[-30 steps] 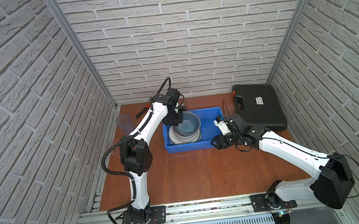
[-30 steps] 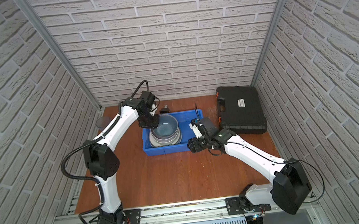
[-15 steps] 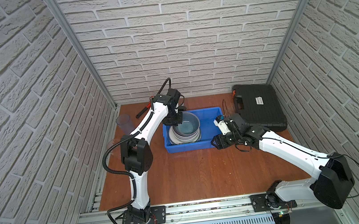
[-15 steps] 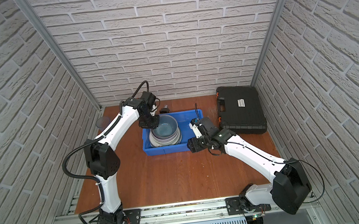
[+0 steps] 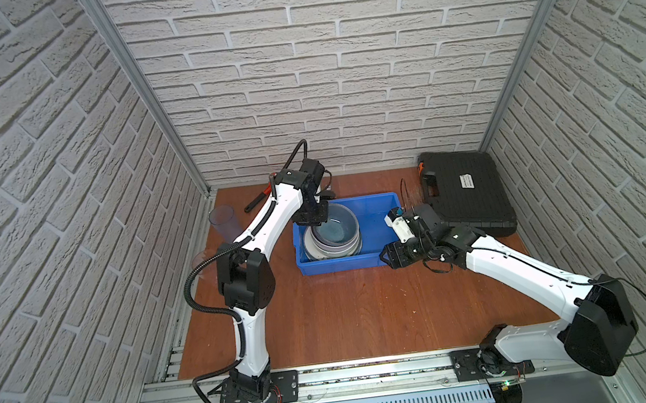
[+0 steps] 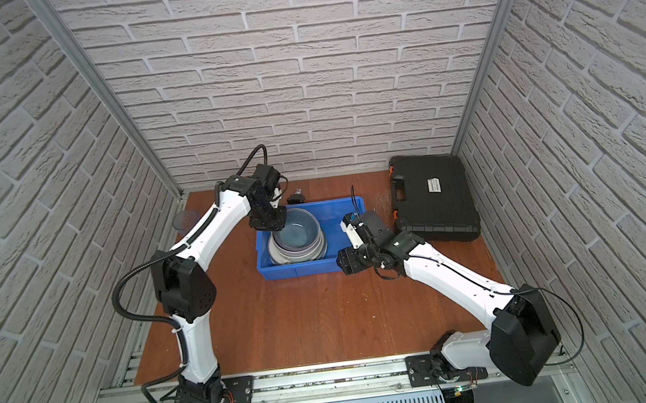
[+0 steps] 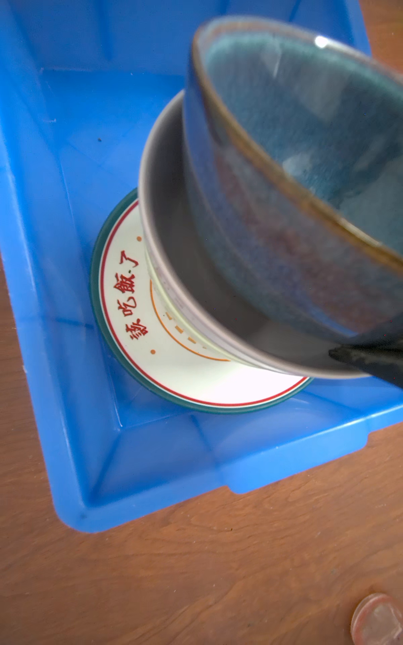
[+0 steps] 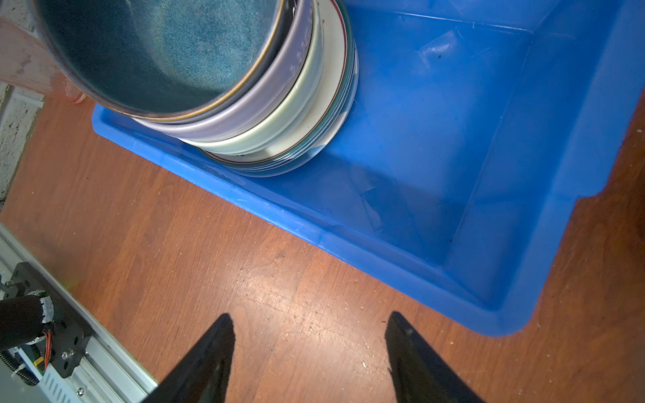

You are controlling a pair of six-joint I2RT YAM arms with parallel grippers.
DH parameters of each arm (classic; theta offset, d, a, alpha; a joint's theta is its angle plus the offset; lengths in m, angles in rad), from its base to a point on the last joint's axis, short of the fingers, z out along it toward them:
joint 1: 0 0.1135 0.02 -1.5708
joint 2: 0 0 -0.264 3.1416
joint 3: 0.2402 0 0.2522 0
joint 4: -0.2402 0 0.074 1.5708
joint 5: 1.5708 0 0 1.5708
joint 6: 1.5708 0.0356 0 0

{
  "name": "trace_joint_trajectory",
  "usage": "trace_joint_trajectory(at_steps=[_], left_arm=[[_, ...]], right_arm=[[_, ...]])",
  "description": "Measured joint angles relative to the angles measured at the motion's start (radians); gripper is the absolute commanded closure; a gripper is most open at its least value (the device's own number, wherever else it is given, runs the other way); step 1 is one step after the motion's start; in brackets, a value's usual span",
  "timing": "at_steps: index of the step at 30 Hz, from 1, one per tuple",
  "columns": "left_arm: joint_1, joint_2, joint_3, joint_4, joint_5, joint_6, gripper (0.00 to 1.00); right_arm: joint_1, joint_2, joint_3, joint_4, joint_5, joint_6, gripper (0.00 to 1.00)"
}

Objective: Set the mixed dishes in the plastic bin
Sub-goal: 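Lower the dark blue bowl onto the lavender bowl with the left gripper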

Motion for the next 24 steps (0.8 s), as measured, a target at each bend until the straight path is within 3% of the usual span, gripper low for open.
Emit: trace_joint_trajectory(at_steps=[24], left_arm=[[-0.003,-0.006,0.011,0.0,-0.003,0.0,0.68]], right_arm=[[0.0,0.0,-0.01,0.008,0.0,0.003,0.3]])
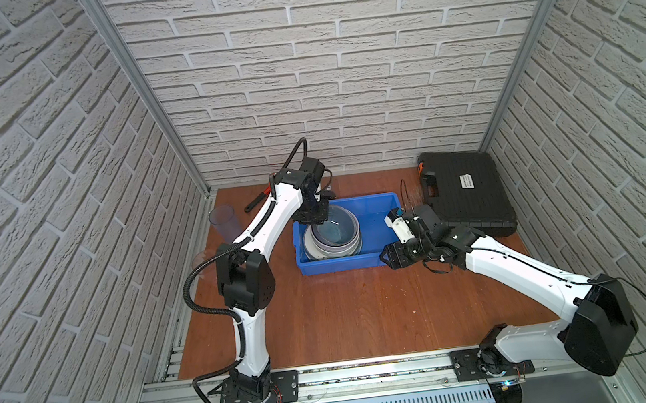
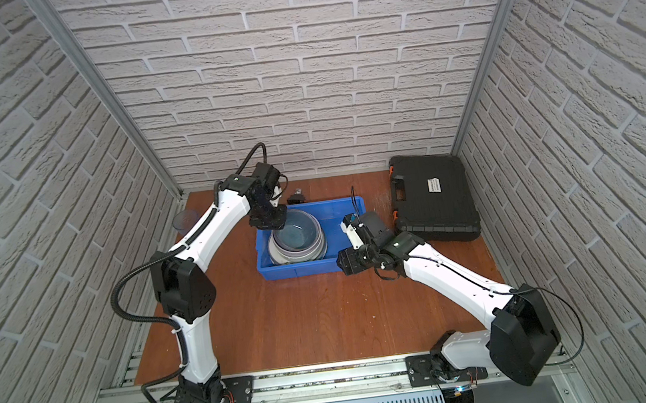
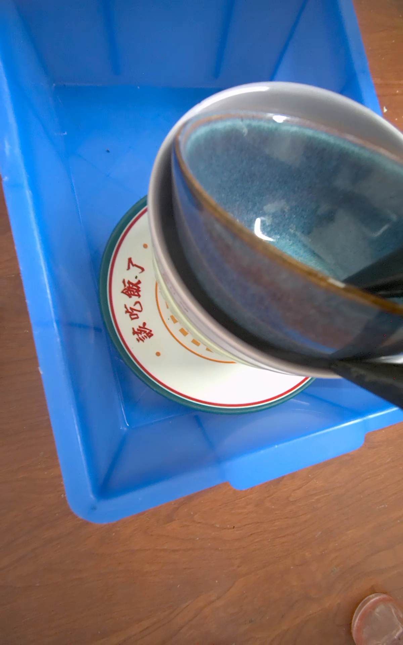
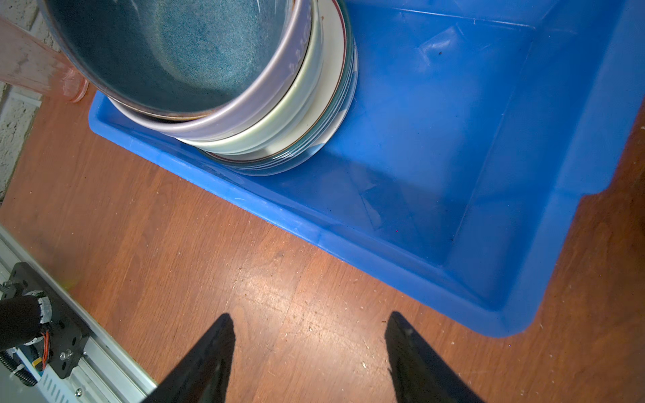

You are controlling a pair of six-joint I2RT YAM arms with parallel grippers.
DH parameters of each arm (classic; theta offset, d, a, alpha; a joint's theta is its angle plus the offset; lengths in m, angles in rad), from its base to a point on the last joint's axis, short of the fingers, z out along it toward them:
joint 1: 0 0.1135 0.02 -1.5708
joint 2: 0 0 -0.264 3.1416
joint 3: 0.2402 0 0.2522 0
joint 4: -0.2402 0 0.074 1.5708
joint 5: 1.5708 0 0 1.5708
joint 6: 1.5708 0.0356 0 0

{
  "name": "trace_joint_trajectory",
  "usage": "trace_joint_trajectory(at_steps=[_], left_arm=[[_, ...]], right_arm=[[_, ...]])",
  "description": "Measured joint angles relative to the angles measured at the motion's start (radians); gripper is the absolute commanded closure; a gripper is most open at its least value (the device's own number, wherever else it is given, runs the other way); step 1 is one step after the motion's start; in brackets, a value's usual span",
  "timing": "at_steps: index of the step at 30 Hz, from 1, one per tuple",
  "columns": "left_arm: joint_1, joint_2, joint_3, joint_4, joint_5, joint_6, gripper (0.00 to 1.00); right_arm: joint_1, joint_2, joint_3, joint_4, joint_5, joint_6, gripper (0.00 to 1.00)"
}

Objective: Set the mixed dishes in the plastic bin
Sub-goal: 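Lower the dark blue bowl onto the lavender bowl with the left gripper, then release the bowl and swing the left gripper to the pink cup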

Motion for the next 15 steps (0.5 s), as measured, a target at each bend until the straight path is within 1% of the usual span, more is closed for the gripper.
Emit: trace_joint_trajectory(at_steps=[13,15], left_arm=[[-0.002,-0.06,0.0,-0.006,-0.015,0.0,0.66],[-0.002,-0.071,-0.001,-0.006,-0.03,0.0,0.63]], right_arm=[[0.0,0.0,0.0,0.0,0.0,0.001,0.3],[0.0,0.0,0.0,0.0,0.0,0.001,0.3]])
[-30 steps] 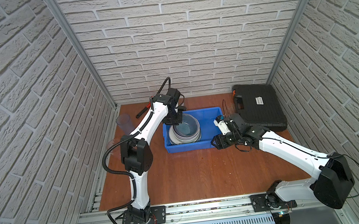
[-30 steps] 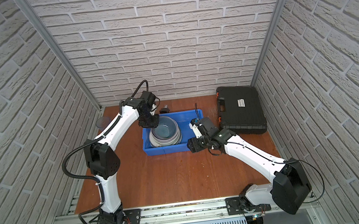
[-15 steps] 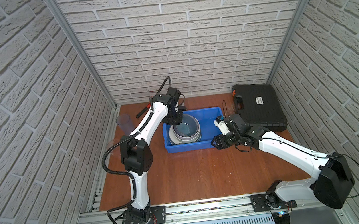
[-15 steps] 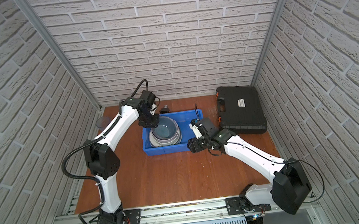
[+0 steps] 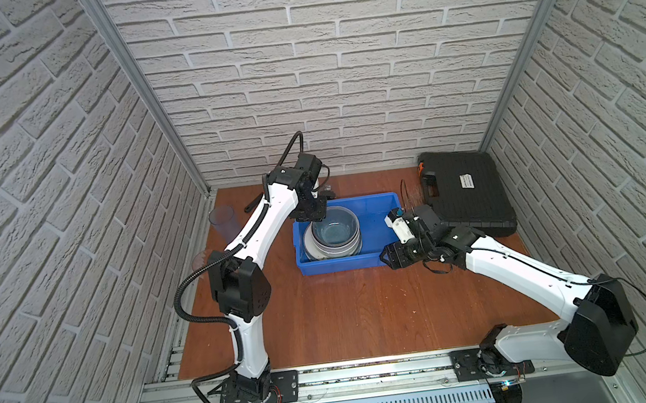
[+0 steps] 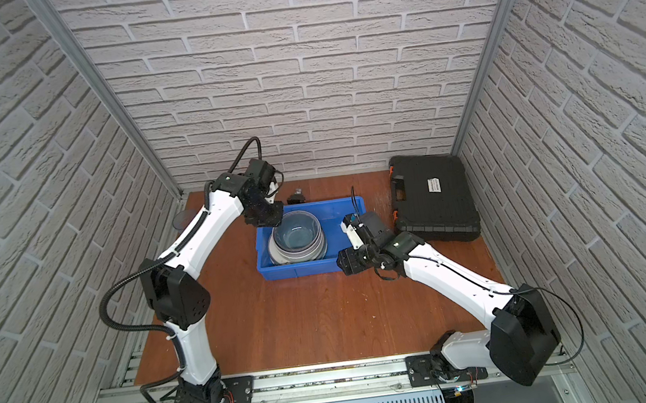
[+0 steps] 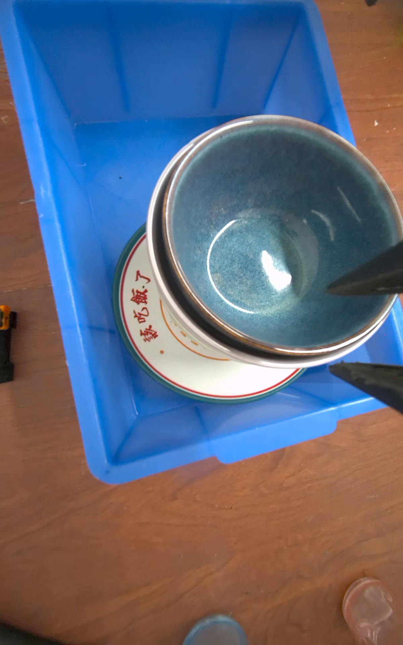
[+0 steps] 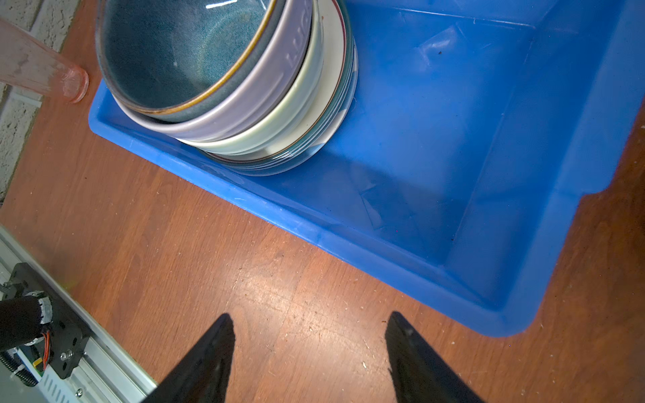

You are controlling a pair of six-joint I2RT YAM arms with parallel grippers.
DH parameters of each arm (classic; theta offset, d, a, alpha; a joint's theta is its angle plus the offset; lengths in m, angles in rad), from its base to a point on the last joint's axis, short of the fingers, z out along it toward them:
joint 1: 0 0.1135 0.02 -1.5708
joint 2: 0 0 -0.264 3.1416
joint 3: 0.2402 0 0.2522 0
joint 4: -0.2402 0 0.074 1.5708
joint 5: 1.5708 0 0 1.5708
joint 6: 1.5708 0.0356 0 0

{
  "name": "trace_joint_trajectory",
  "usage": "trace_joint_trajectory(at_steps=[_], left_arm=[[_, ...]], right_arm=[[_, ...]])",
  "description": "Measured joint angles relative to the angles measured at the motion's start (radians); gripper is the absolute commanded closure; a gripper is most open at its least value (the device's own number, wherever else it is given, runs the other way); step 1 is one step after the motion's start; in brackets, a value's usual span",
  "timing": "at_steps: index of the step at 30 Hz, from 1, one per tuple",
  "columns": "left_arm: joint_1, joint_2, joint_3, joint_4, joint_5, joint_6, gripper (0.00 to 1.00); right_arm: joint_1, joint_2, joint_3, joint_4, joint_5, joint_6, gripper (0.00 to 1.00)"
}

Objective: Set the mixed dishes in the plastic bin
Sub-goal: 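Release the bowl and swing the left gripper to the pink cup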

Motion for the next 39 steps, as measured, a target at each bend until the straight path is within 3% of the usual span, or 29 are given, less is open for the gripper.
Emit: trace_joint_trajectory(at_steps=[8,16,27,39], left_arm=[[0.029,-0.112,-0.075,0.0,-0.05,0.002,0.6],[0.162,-0.262,-0.226,0.008,-0.065,0.0,0.57],[0.433,-0.497,-0.451,0.037,-0.025,-0.002,0.52],[0.738,-0.529,-0.546,0.063,-0.061,0.002,0.52]], right_arm=[[0.0,0.0,0.0,0.008,0.0,0.001,0.3],[0.0,0.0,0.0,0.015,0.0,0.0,0.3],[0.0,-0.035,-0.006,0.045,-0.005,-0.003,0.28],[0.0,-0.074,-0.006,0.03,-0.007,-0.028,0.28]])
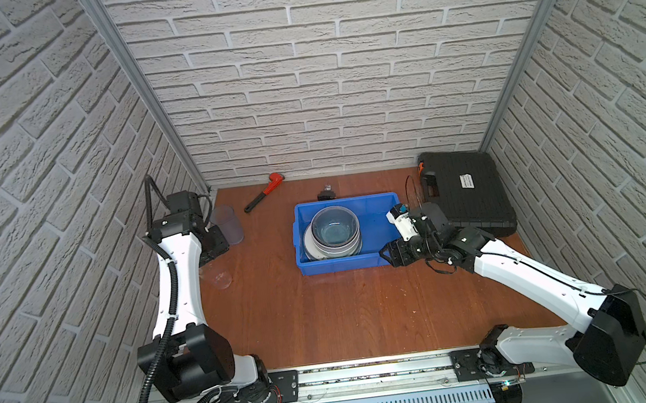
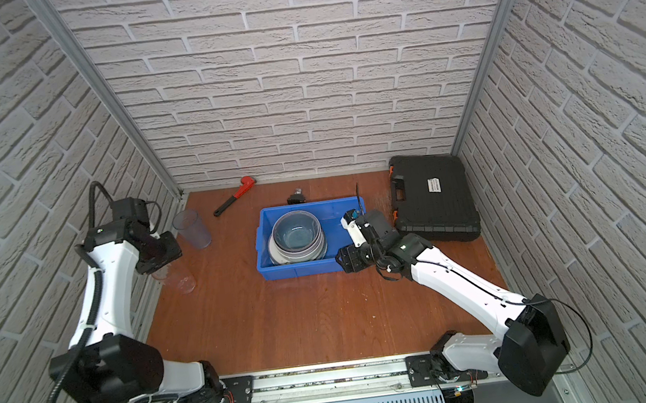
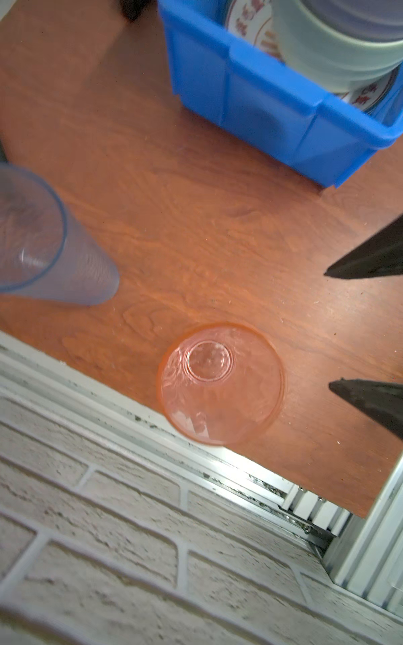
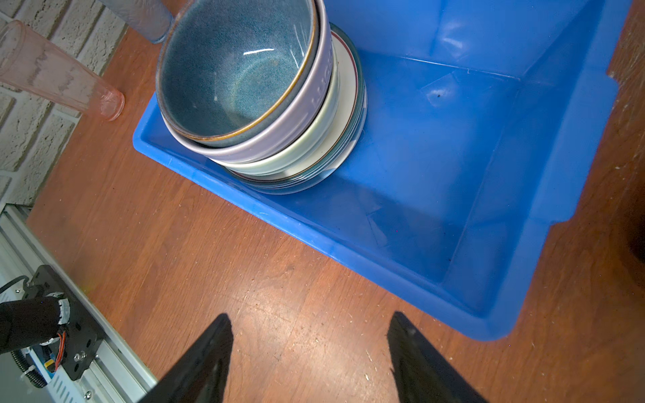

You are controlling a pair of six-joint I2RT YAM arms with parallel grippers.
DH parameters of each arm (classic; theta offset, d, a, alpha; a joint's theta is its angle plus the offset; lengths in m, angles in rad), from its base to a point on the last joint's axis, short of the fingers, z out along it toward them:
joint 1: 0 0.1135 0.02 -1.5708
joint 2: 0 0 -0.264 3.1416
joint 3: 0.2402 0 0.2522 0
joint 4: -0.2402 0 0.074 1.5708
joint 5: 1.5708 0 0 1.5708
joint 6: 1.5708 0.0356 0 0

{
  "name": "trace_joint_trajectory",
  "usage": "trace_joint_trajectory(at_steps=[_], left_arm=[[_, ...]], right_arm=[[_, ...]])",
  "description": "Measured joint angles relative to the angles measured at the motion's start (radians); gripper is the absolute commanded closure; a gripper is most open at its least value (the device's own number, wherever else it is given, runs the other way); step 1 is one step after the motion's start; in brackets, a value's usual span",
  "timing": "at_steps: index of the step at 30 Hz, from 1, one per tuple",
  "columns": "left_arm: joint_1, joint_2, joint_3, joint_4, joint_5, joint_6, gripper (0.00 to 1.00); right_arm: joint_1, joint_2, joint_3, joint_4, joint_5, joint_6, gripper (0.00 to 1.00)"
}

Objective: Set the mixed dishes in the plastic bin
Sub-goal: 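Release the bowl and swing the left gripper to the pink cup, then lower the left gripper over the pink cup and grip it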

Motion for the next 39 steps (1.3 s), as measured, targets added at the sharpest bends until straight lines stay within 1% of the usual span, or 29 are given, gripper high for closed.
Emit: trace_joint_trajectory(at_steps=[5,13,20,34,39], left_arm=[[0.079,0.012,-0.004,0.019,-0.011,0.001,0.52],[0.14,0.093,-0.004,0.048,-0.007,0.016,0.54],[0.146,0.117,-0.003,0.051,-0.019,0.027,0.54],[0.151,0.169,-0.015,0.066,-0.068,0.034,0.57],[0.151,0.182,-0.04,0.078,-0.075,0.034,0.62]], right_arm=[[0.0,-0.021,0.011,-0.023,0.004,-0.024,0.27],[0.0,-0.024,0.076,-0.068,0.001,-0.056,0.27],[0.0,-0.053,0.087,-0.081,-0.001,-0.055,0.27],[0.0,-0.056,0.092,-0.109,0.002,-0.048,0.27],[0.0,-0.056,0.092,-0.11,0.002,-0.047,0.27]])
